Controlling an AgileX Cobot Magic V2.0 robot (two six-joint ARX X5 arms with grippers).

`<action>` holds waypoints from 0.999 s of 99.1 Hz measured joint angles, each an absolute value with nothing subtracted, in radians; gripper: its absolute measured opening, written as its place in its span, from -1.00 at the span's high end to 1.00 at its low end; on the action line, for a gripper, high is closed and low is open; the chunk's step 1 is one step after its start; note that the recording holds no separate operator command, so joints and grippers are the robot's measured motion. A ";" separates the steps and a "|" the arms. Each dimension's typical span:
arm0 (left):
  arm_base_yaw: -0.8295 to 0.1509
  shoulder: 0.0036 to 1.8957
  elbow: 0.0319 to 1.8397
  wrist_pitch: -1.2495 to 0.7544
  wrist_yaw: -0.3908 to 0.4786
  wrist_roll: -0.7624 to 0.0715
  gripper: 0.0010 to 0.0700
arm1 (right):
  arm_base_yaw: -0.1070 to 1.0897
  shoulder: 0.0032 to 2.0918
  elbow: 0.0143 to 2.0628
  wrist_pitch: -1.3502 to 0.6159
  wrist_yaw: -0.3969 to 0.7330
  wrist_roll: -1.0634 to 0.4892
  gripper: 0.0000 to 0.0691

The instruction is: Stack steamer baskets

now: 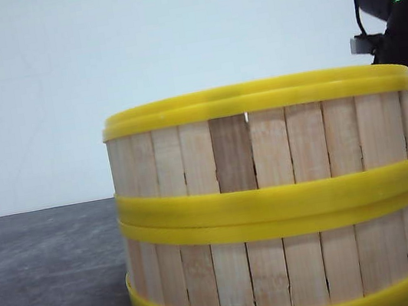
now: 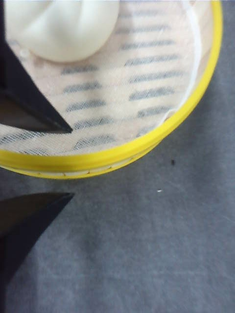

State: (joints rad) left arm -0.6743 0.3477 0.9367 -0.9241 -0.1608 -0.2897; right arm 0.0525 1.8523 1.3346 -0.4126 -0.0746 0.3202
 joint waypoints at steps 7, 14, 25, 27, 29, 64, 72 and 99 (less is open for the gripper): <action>-0.674 0.348 0.937 -0.924 -0.161 -0.290 0.24 | 0.052 1.872 1.335 -0.412 -0.074 0.327 0.43; -0.675 0.348 0.937 -0.925 -0.162 -0.289 0.24 | 0.052 1.881 1.335 -0.408 -0.063 0.338 0.60; -0.675 0.348 0.937 -0.925 -0.181 -0.289 0.24 | 0.052 1.881 1.335 -0.399 -0.056 0.345 0.85; -0.675 0.348 0.937 -0.925 -0.184 -0.289 0.24 | 0.053 1.881 1.335 -0.400 -0.054 0.346 0.86; -0.675 0.348 0.937 -0.925 -0.187 -0.289 0.24 | 0.054 1.881 1.335 -0.400 -0.052 0.347 0.87; -0.675 0.348 0.937 -0.925 -0.208 -0.284 0.24 | 0.056 1.879 1.361 -0.387 -0.033 0.364 0.90; -0.675 0.348 0.937 -0.925 -0.208 -0.283 0.24 | 0.056 1.853 1.382 -0.387 -0.031 0.364 0.90; -0.675 0.348 0.937 -0.925 -0.209 -0.281 0.24 | 0.053 1.549 1.416 -0.451 -0.128 0.335 0.90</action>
